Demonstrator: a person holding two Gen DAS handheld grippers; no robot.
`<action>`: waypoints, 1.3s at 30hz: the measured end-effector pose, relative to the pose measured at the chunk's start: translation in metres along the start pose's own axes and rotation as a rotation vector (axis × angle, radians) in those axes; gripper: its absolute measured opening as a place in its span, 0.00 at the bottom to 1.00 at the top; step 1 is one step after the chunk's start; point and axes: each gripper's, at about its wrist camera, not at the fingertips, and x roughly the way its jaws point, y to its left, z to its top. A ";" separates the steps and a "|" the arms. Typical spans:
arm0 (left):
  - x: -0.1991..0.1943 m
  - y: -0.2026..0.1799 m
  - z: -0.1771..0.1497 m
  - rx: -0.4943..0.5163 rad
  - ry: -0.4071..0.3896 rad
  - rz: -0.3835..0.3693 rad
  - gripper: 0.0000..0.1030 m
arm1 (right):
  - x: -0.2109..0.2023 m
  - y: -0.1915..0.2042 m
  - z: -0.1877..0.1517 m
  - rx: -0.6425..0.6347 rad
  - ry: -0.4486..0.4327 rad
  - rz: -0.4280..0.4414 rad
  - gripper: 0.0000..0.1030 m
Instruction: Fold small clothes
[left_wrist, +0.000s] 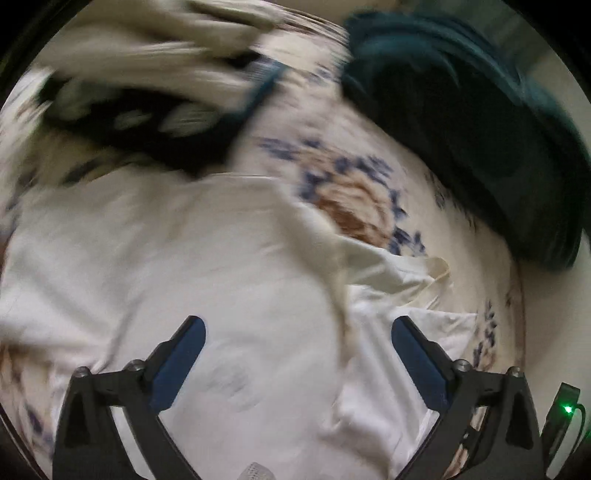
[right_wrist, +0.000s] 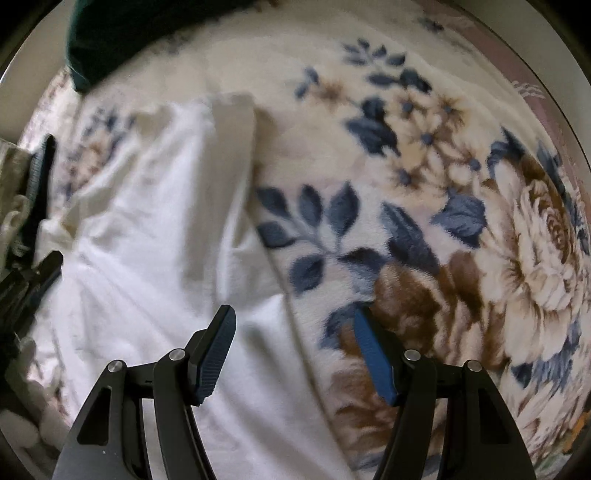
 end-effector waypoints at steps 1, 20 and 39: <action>-0.014 0.019 -0.007 -0.054 -0.005 0.011 1.00 | -0.008 0.006 -0.004 -0.015 -0.021 -0.007 0.66; -0.036 0.235 -0.013 -0.717 -0.152 0.047 0.32 | -0.004 0.131 -0.043 -0.173 -0.018 -0.057 0.69; 0.059 -0.037 -0.069 0.435 0.050 0.066 0.09 | -0.017 0.048 -0.033 -0.011 -0.016 -0.108 0.69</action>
